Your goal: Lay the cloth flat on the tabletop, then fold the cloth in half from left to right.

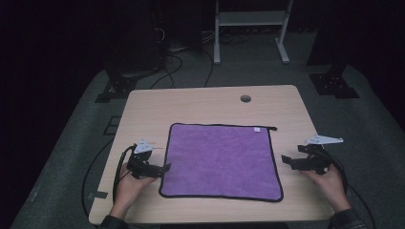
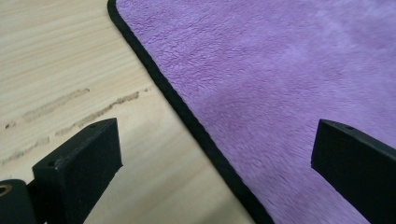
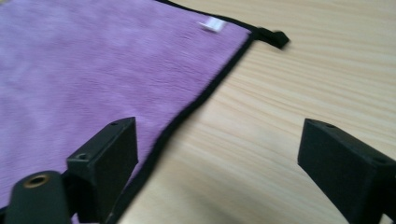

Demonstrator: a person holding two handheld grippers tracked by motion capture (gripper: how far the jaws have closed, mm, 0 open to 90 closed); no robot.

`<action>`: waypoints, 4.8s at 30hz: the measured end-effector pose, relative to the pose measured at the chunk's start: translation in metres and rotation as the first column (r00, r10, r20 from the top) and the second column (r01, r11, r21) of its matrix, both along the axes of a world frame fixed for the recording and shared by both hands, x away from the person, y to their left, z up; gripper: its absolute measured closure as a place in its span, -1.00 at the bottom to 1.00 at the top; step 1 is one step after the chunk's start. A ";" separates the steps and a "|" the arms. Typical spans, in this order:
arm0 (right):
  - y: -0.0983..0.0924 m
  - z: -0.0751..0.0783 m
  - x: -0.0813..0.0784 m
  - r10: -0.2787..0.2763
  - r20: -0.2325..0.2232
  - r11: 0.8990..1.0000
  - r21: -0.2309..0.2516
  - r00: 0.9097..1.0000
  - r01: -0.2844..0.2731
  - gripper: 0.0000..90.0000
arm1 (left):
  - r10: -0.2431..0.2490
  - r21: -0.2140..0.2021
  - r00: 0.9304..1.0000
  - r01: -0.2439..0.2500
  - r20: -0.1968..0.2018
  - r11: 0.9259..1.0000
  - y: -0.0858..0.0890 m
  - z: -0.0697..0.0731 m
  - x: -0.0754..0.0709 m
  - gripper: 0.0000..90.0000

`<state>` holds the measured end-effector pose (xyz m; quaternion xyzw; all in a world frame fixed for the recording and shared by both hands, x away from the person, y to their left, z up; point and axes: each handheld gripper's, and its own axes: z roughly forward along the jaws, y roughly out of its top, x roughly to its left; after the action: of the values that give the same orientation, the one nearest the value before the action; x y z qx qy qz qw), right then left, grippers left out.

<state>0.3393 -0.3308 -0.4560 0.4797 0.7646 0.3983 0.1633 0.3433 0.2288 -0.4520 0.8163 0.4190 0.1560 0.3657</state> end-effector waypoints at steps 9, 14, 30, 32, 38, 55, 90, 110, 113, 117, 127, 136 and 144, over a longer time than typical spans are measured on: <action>-0.004 -0.018 0.020 -0.103 -0.037 0.991 -0.093 0.994 0.099 -0.80 | 0.008 -0.022 1.000 -0.008 -0.019 1.000 -0.007 -0.005 0.027 -0.98; -0.002 -0.023 0.023 -0.118 -0.038 0.985 -0.133 0.992 0.112 -0.80 | 0.049 0.043 0.996 -0.045 -0.079 0.998 -0.011 -0.014 0.041 -0.97; -0.003 -0.031 0.022 -0.106 -0.003 0.985 -0.136 0.994 0.105 -0.81 | 0.098 0.107 0.994 -0.092 -0.048 0.990 -0.010 -0.019 0.052 -0.71; -0.003 -0.031 0.022 -0.105 -0.002 0.985 -0.136 0.994 0.104 -0.81 | 0.096 0.102 0.994 -0.091 -0.047 0.991 -0.011 -0.017 0.050 -0.55; -0.002 -0.031 0.022 -0.090 -0.001 0.987 -0.137 0.996 0.089 -0.81 | 0.095 0.081 0.995 -0.093 -0.032 0.992 -0.015 -0.016 0.046 -0.17; 0.000 -0.031 0.021 -0.069 -0.001 0.988 -0.137 0.998 0.068 -0.81 | 0.109 -0.034 0.990 -0.113 -0.092 0.993 -0.021 -0.017 0.044 0.89; 0.004 -0.032 0.022 -0.110 -0.020 0.984 -0.146 0.994 0.106 -0.99 | 0.190 -0.117 0.970 -0.208 -0.149 0.971 0.042 0.008 0.037 0.92; 0.005 -0.032 0.023 -0.108 -0.018 0.984 -0.146 0.994 0.104 -0.99 | 0.056 -0.251 0.990 -0.088 -0.133 0.964 0.008 0.033 0.041 0.91; 0.005 -0.032 0.023 -0.107 -0.018 0.984 -0.146 0.994 0.103 -0.99 | 0.034 -0.257 0.990 -0.068 -0.134 0.964 0.000 0.034 0.043 0.91; 0.005 -0.032 0.023 -0.106 -0.018 0.984 -0.146 0.994 0.103 -0.99 | -0.003 -0.276 0.992 -0.032 -0.129 0.961 -0.012 0.036 0.046 0.91; 0.005 -0.032 0.023 -0.105 -0.018 0.984 -0.146 0.994 0.101 -0.99 | -0.078 -0.273 0.989 0.042 -0.123 0.961 -0.051 0.040 0.056 0.92; 0.005 -0.032 0.023 -0.105 -0.018 0.984 -0.146 0.994 0.101 -0.99 | -0.142 -0.277 0.983 0.106 -0.116 0.955 -0.087 0.043 0.064 0.92; 0.005 -0.032 0.023 -0.103 -0.018 0.984 -0.146 0.994 0.100 -0.99 | -0.193 -0.282 0.974 0.152 -0.122 0.947 -0.115 0.041 0.070 0.92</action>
<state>0.3620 -0.3258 -0.4878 0.5100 0.7681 0.3266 0.2082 0.4133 0.1142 -0.4110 0.8016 0.3891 0.0038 0.4539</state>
